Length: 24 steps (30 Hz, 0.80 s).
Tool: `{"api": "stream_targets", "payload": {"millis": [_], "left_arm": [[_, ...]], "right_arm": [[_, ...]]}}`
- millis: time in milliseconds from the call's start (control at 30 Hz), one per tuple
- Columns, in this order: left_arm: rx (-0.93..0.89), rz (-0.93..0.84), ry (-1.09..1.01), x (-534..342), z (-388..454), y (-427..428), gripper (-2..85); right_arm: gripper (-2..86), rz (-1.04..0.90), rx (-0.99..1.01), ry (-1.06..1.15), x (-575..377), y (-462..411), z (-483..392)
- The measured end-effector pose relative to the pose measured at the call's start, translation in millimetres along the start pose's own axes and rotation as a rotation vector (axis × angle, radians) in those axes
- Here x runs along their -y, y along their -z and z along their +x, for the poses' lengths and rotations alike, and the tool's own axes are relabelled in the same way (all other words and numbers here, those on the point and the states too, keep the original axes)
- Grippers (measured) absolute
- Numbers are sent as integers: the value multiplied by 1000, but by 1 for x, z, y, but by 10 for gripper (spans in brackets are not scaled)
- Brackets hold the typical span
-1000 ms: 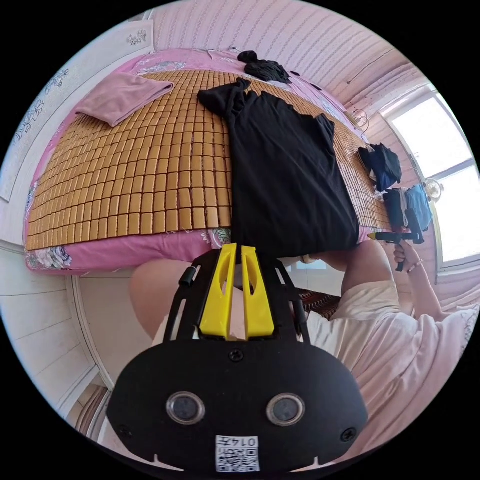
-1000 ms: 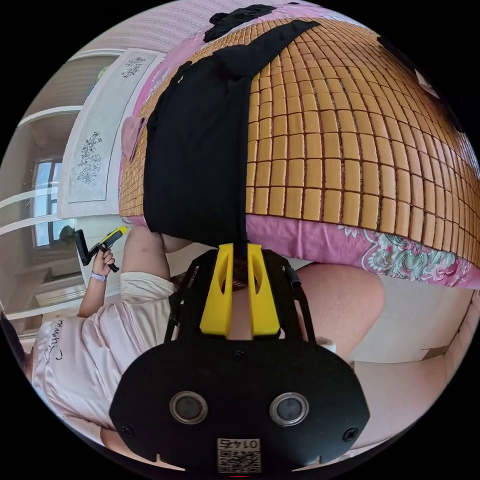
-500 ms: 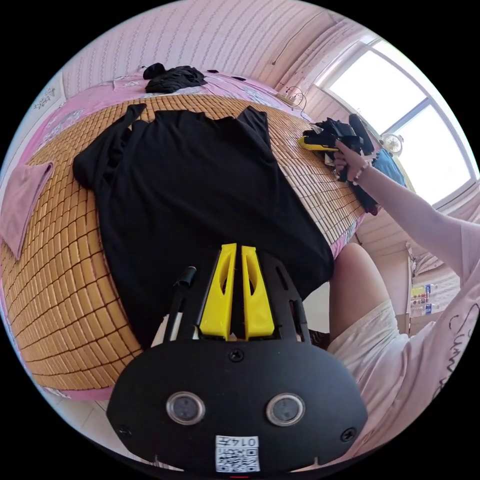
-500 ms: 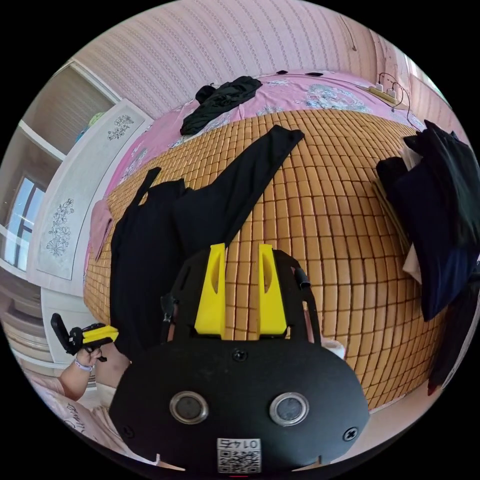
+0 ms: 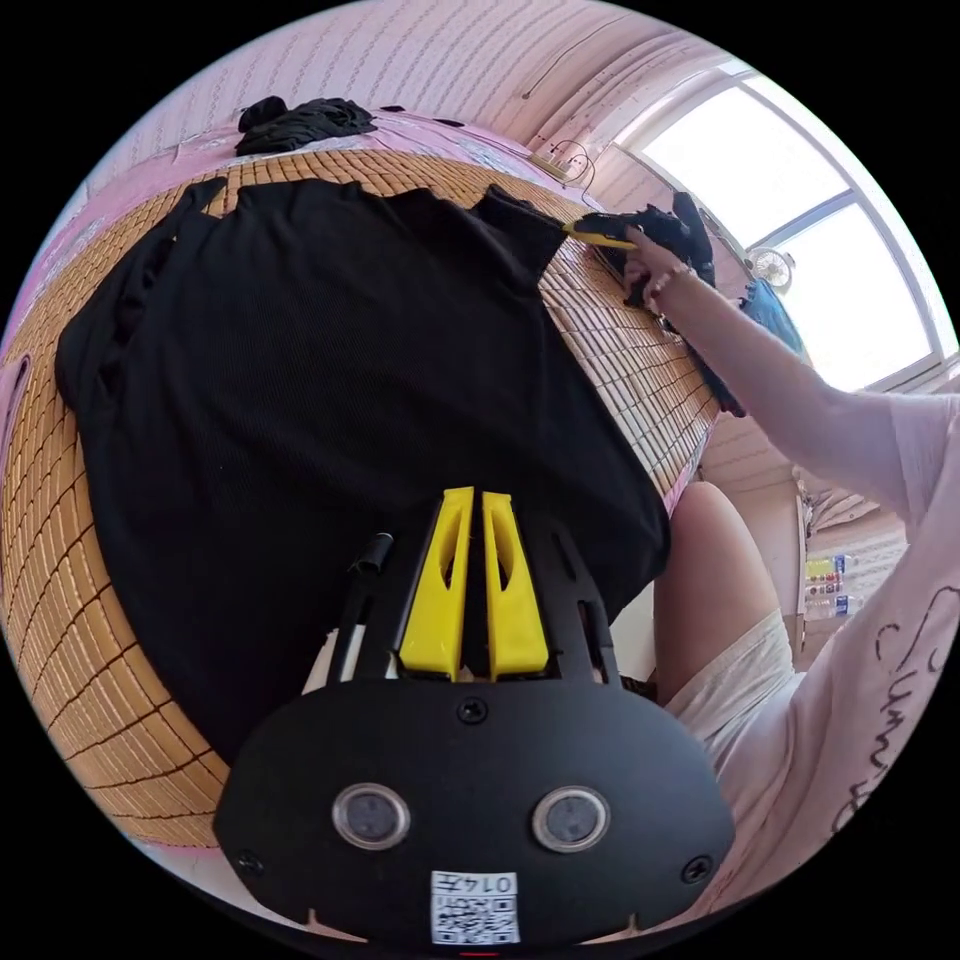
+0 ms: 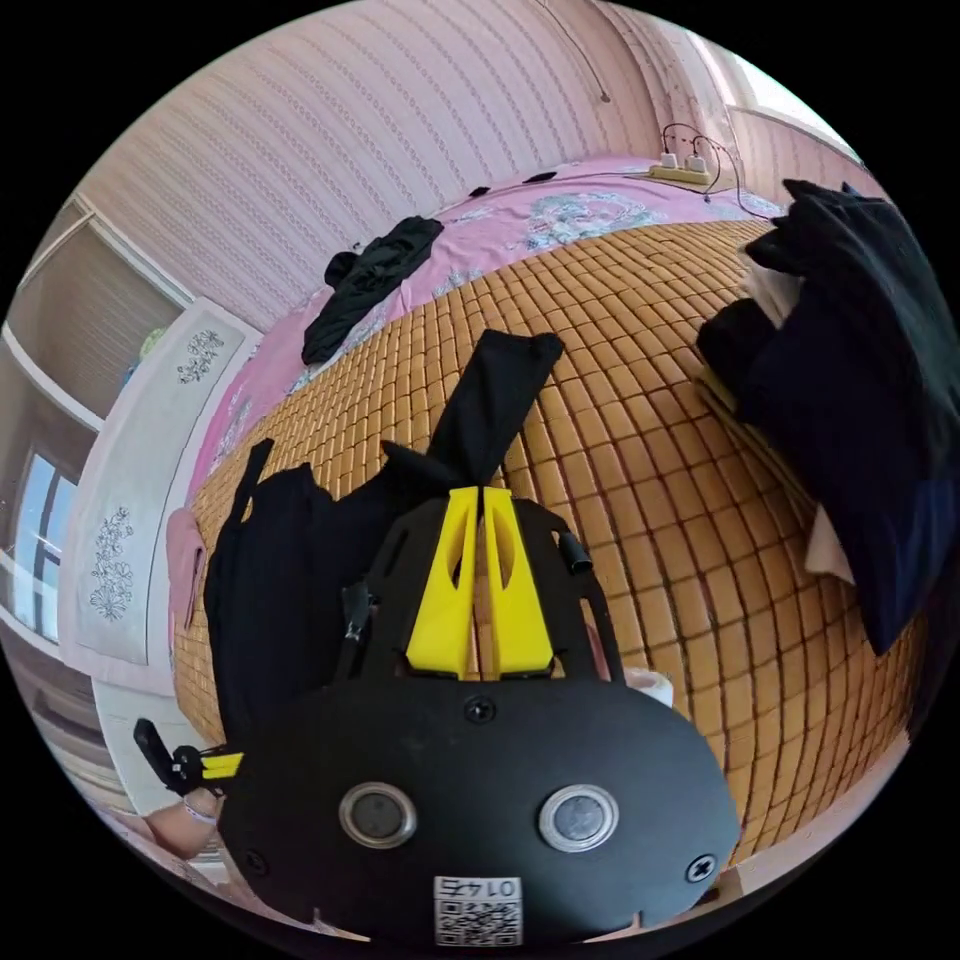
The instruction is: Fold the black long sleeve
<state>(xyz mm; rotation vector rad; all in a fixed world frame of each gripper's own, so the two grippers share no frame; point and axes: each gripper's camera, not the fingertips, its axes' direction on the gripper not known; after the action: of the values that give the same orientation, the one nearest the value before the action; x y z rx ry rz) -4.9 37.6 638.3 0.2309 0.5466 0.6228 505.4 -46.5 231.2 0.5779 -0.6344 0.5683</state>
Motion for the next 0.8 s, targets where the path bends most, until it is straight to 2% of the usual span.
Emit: {"api": "stream_targets", "payload": {"millis": [67, 200, 333, 467, 533, 633, 800], "left_arm": [[-27, 15, -30, 11, 5, 0, -2], [-21, 3, -147, 49, 24, -8, 2], [8, 15, -237, 85, 44, -12, 8], [23, 5, -281, 124, 60, -24, 16], [25, 7, -284, 135, 65, -29, 18], [22, 9, -284, 145, 72, -36, 19], [-49, -4, -307, 151, 84, -47, 8]], "right_arm": [[23, -17, -39, 12, -65, 38, 15], [67, -37, 2, -56, -117, 72, 58], [95, 51, -70, -108, -92, 81, 99], [103, 43, -127, -133, -41, 35, 120], [65, -26, -171, -117, -28, 7, 124], [13, -10, -159, -125, -32, 5, 139], [8, 289, -164, -177, -102, 97, 166]]}}
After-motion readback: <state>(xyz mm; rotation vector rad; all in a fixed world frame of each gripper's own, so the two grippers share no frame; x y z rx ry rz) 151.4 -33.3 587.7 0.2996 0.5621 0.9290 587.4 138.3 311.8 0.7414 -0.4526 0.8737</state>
